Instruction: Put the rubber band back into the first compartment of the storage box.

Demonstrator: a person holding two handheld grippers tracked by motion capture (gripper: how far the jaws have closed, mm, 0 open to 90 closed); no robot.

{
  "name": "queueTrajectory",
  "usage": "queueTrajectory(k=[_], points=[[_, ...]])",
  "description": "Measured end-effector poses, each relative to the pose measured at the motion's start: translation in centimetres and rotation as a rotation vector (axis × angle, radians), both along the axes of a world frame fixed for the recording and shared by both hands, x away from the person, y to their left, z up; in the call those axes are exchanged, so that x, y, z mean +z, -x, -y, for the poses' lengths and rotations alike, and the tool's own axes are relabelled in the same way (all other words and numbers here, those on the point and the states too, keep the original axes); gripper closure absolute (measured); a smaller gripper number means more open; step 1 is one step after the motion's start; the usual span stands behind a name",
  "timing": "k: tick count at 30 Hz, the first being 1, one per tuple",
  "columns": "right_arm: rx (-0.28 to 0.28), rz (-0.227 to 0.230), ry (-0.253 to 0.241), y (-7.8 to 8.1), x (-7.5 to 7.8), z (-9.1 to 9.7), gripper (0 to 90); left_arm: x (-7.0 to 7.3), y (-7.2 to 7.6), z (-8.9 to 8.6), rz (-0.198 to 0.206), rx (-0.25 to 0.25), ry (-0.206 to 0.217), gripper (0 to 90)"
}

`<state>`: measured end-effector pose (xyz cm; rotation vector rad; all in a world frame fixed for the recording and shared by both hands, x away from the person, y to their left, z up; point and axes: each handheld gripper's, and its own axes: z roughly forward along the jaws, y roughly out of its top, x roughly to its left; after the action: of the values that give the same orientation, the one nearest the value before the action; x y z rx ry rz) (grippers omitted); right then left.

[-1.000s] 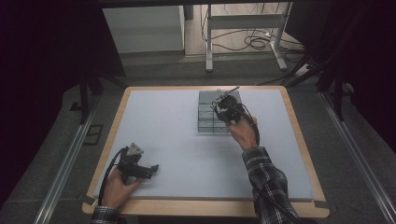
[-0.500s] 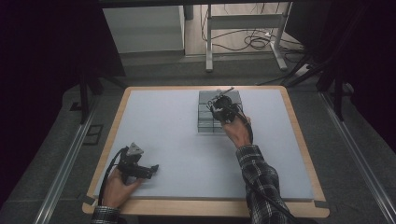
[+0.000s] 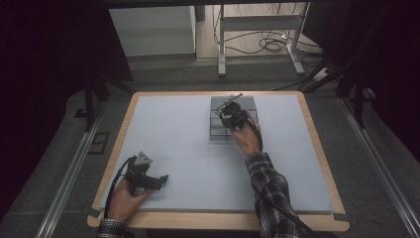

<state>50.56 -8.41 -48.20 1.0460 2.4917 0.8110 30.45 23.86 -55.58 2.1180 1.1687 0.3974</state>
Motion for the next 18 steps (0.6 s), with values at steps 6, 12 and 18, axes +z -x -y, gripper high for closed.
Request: queueTrajectory(k=[6, 12, 18], points=[[-0.002, -0.005, 0.002, -0.5, -0.3, -0.4, 85.7, 0.0, 0.0, 0.0, 0.001, 0.002, 0.005, 0.0], [-0.003, -0.006, 0.013, -0.9, -0.9, -0.7, 85.5, 0.0, 0.0, 0.0, 0.001, 0.002, 0.005, 0.0], [-0.007, 0.000, 0.021, -1.2, -1.1, -0.7, 83.8, 0.0, 0.0, 0.0, 0.001, 0.002, 0.005, 0.0]])
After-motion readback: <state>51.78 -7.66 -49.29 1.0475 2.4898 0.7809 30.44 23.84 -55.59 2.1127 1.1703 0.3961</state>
